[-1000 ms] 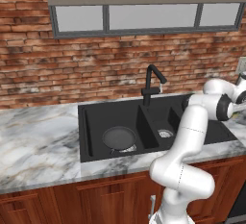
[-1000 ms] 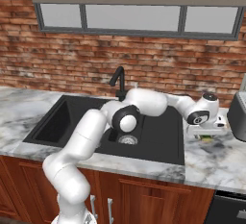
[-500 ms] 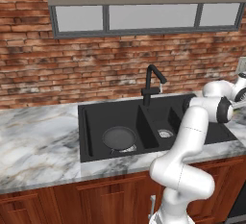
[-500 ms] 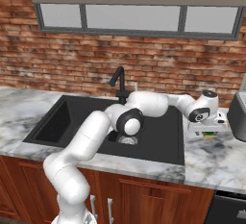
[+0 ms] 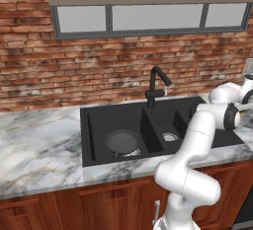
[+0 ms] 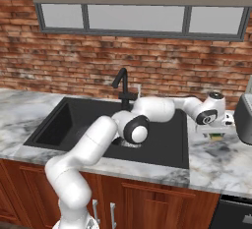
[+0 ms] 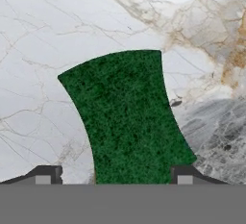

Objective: Pick the pan and sponge and place them into the sink. Then turn on the water.

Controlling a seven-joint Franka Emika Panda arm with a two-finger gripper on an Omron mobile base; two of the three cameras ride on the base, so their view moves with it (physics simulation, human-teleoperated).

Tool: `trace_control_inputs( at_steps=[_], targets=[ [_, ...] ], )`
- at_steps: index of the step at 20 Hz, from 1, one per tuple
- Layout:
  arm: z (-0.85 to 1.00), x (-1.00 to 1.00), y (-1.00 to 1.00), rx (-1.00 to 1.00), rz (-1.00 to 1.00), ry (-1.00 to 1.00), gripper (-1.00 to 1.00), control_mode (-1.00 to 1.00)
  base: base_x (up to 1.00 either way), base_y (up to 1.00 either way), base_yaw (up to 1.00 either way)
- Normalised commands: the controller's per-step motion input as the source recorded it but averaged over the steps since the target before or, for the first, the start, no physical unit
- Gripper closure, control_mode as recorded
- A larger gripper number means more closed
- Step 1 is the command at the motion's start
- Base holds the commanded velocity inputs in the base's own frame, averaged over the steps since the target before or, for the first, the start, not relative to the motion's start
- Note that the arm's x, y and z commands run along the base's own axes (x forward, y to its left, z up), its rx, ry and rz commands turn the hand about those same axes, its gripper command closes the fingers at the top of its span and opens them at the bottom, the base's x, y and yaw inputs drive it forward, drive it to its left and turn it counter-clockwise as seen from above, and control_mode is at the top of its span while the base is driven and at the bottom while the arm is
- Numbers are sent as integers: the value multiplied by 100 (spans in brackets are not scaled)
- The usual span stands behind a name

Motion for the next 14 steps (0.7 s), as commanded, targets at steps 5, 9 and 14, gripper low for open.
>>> trace_control_inputs(
  at_steps=[5,9,14],
  targets=[
    [-14,29,-15,0,-3,0,100,-100,0,0,0],
    [-14,27,0,0,-4,0,100,-100,0,0,0],
    [-3,2,0,0,-5,0,100,-100,0,0,0]
  ],
)
